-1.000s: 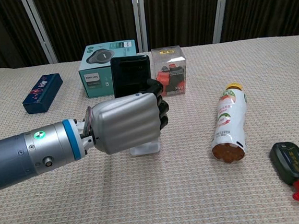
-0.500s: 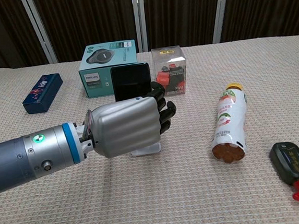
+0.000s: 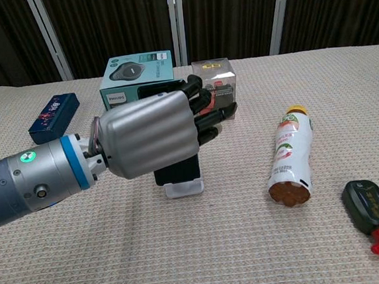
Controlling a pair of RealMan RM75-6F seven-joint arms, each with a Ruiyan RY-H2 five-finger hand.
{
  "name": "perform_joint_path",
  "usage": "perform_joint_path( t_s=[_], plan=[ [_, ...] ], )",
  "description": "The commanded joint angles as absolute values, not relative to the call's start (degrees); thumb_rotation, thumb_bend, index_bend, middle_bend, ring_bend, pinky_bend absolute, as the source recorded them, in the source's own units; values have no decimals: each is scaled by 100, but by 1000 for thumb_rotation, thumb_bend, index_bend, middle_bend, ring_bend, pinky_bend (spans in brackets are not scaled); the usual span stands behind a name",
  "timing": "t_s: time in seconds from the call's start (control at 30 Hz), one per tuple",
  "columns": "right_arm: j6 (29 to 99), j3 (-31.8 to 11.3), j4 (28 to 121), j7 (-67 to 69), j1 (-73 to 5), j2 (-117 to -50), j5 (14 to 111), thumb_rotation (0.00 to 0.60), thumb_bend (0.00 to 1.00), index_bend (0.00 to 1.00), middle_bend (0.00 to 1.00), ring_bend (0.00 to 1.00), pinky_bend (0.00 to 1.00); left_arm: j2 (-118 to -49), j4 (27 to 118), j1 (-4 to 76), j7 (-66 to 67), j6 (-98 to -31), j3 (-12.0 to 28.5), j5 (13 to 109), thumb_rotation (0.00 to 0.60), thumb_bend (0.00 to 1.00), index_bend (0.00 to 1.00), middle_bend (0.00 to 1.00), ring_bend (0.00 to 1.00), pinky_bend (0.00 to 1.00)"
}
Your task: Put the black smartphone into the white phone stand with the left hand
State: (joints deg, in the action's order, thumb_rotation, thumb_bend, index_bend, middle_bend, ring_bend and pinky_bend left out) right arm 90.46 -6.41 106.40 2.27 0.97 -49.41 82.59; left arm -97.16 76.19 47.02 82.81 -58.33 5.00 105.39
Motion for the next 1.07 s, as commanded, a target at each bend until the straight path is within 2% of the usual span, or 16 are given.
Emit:
perform_joint_path(
  t_s=[0.03, 0.27, 0.5, 0.6, 0.73, 0.93, 1.07],
  plan=[
    [9048, -638, 10644, 226, 98, -4941, 8266, 600, 0, 0, 0, 0, 0, -9559, 7839, 4612, 8037, -6116, 623, 10511, 600, 0, 144, 0, 148, 222],
    [9071, -608, 10685, 167, 106, -4949, 8344, 600, 0, 0, 0, 0, 0, -9062, 8448, 4121, 7129, -7129, 1065, 10061, 600, 0, 112, 0, 76, 162],
    [9086, -576, 10733, 89, 108, -4966, 8427, 600, 0, 0, 0, 0, 0, -8488, 9556, 3003, 5182, -7978, 1322, 8518, 600, 0, 97, 0, 6, 65],
    [9080, -568, 10746, 64, 103, -4974, 8444, 600, 0, 0, 0, 0, 0, -8099, 9789, 2534, 4312, -8281, 1234, 8238, 600, 0, 68, 0, 0, 22],
    [9062, -566, 10769, 20, 84, -4988, 8464, 600, 0, 0, 0, 0, 0, -7537, 10056, 1907, 3313, -8540, 903, 8010, 600, 0, 4, 0, 0, 0],
    [9035, -554, 10818, -93, 49, -5028, 8524, 600, 0, 0, 0, 0, 0, -6804, 10563, 1127, 2250, -8845, 300, 8017, 600, 0, 0, 0, 0, 0],
    [9024, -543, 10849, -169, 24, -5057, 8586, 600, 0, 0, 0, 0, 0, -6530, 10806, 930, 2008, -8812, 132, 7911, 600, 0, 0, 0, 0, 0]
  ],
)
